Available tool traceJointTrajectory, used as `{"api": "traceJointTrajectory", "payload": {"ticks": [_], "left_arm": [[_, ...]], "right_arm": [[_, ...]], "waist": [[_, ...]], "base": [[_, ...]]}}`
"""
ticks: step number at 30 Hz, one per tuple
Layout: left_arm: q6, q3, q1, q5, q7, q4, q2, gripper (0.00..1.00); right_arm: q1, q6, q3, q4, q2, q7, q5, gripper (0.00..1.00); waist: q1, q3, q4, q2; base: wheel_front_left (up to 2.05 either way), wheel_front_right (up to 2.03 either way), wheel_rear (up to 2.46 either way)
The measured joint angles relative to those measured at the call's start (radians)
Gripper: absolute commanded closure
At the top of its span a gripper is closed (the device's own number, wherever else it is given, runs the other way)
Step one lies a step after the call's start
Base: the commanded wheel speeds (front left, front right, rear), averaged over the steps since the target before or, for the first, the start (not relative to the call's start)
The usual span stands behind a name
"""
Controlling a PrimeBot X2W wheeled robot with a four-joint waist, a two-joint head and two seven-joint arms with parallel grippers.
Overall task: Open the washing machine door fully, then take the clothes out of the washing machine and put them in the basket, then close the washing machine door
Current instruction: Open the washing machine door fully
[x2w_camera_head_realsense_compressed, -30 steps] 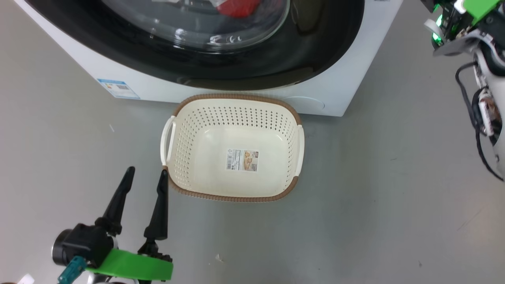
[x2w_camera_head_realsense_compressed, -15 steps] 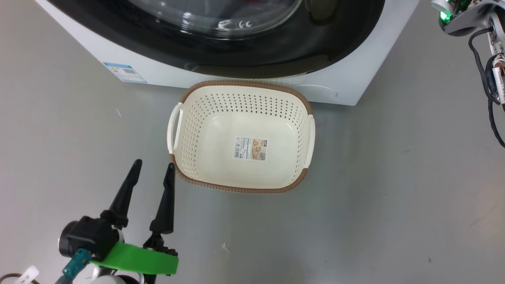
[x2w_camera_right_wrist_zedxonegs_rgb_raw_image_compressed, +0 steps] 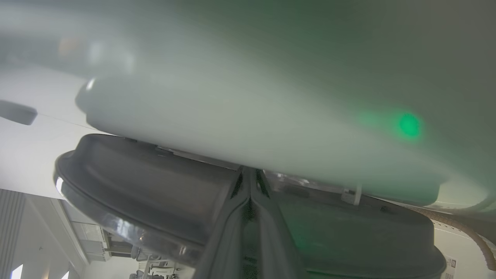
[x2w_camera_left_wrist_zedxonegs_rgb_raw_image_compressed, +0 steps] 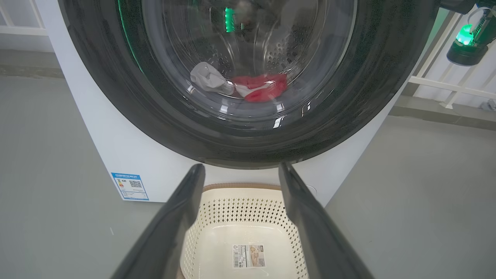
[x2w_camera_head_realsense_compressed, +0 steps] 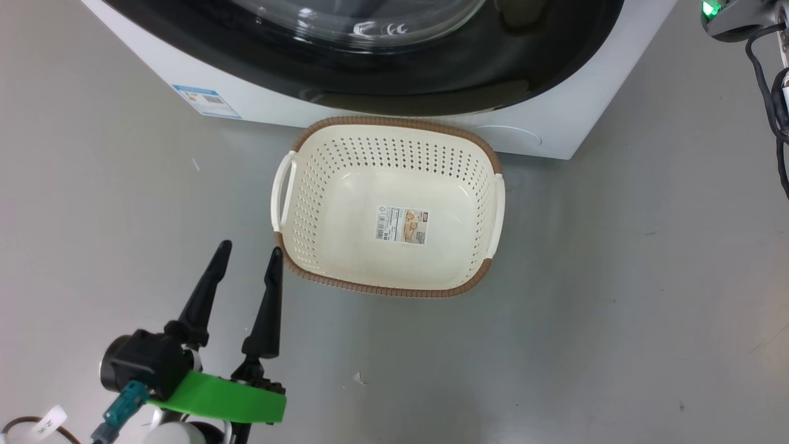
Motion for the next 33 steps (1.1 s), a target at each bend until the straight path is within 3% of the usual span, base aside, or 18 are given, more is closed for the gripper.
{"api": "traceJointTrajectory", "payload": {"ticks": [15, 33], "left_arm": [[0.0, 0.002, 0.004, -0.005, 0.0, 0.0, -0.001, 0.0], [0.001, 0.003, 0.11, 0.006, 0.0, 0.0, 0.0, 0.0]], "right_arm": [[0.102, -0.001, 0.043, -0.069, 0.012, 0.077, -0.009, 1.0], [0.425, -0.001, 0.094, -0.339, 0.044, 0.143, 0.007, 1.0]], "waist": [[0.0, -0.049, -0.011, 0.0], [0.0, -0.175, -0.028, 0.0]], "base": [[0.0, 0.0, 0.0], [0.0, 0.0, 0.0]]}}
